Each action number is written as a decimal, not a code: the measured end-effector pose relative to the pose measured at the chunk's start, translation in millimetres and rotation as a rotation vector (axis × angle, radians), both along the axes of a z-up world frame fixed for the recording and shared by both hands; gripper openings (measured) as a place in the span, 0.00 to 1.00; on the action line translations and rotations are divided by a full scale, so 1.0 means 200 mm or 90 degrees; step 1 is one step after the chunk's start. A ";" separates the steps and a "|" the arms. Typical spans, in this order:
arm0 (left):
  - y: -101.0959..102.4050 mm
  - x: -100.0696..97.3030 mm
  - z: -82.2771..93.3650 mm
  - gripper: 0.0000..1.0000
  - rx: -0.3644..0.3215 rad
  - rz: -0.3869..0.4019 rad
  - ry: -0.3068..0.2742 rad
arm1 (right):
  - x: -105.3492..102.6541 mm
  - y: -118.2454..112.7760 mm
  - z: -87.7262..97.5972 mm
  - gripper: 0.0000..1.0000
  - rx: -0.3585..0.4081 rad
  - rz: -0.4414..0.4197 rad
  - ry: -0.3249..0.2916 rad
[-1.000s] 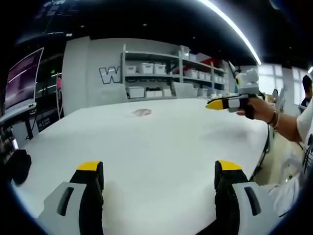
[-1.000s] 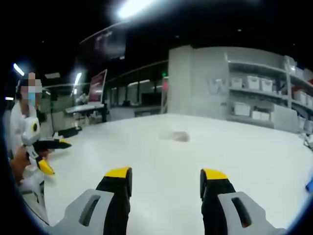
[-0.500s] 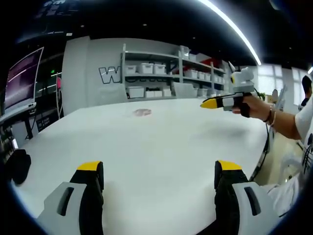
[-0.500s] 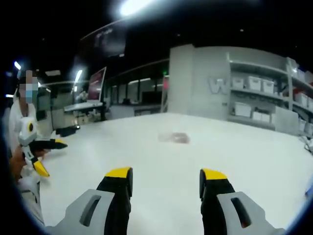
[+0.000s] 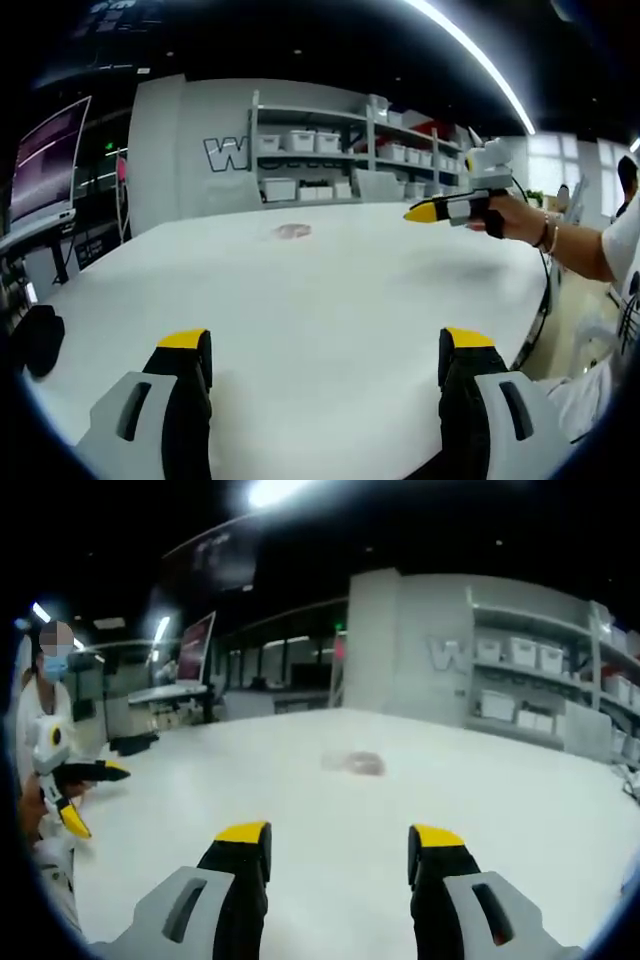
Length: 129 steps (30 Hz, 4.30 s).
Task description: Open the resealable bag by pulling the two sides of the seal apart until the entire bag opening is separated and visibly accessible.
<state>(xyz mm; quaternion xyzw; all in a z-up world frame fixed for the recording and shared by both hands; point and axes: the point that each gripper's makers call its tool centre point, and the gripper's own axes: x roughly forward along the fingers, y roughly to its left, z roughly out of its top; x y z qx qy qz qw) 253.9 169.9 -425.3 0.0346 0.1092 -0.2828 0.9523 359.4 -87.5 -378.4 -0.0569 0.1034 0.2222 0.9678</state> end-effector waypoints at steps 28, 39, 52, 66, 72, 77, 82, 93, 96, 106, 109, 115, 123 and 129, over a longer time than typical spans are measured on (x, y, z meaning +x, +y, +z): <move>0.00 -0.01 0.02 0.93 0.011 -0.004 0.015 | 0.15 0.04 -0.03 0.54 -0.064 0.022 -0.001; -0.02 0.00 0.03 0.93 0.017 -0.011 0.018 | 0.19 0.06 -0.05 0.53 -0.071 0.030 0.005; -0.02 0.01 0.06 0.93 0.014 -0.010 0.023 | 0.23 0.08 -0.07 0.50 -0.065 0.038 0.012; -0.05 -0.03 0.09 0.93 0.014 0.002 0.025 | 0.18 0.09 -0.09 0.47 -0.057 0.048 0.020; -0.07 -0.02 0.09 0.93 0.018 0.005 0.032 | 0.17 0.10 -0.11 0.46 -0.069 0.054 0.017; -0.07 -0.01 0.09 0.93 0.016 0.010 0.039 | 0.17 0.12 -0.14 0.46 -0.070 0.062 0.030; -0.06 0.01 0.10 0.93 0.014 0.020 0.045 | 0.22 0.13 -0.14 0.46 -0.072 0.071 0.036; -0.06 0.04 0.10 0.93 0.013 0.027 0.053 | 0.30 0.15 -0.14 0.43 -0.073 0.085 0.041; -0.06 0.05 0.11 0.93 0.014 0.028 0.054 | 0.33 0.15 -0.13 0.43 -0.070 0.088 0.043; -0.05 0.08 0.11 0.93 0.015 0.027 0.055 | 0.39 0.21 -0.12 0.41 -0.071 0.098 0.037; -0.04 0.09 0.10 0.93 0.016 0.027 0.057 | 0.42 0.21 -0.12 0.40 -0.071 0.097 0.038; -0.03 0.10 0.11 0.93 0.017 0.028 0.058 | 0.46 0.24 -0.12 0.40 -0.074 0.099 0.041; -0.01 0.12 0.13 0.93 0.021 0.031 0.053 | 0.52 0.26 -0.12 0.38 -0.092 0.101 0.034; -0.02 0.12 0.12 0.93 0.020 0.027 0.056 | 0.53 0.27 -0.11 0.36 -0.112 0.106 0.022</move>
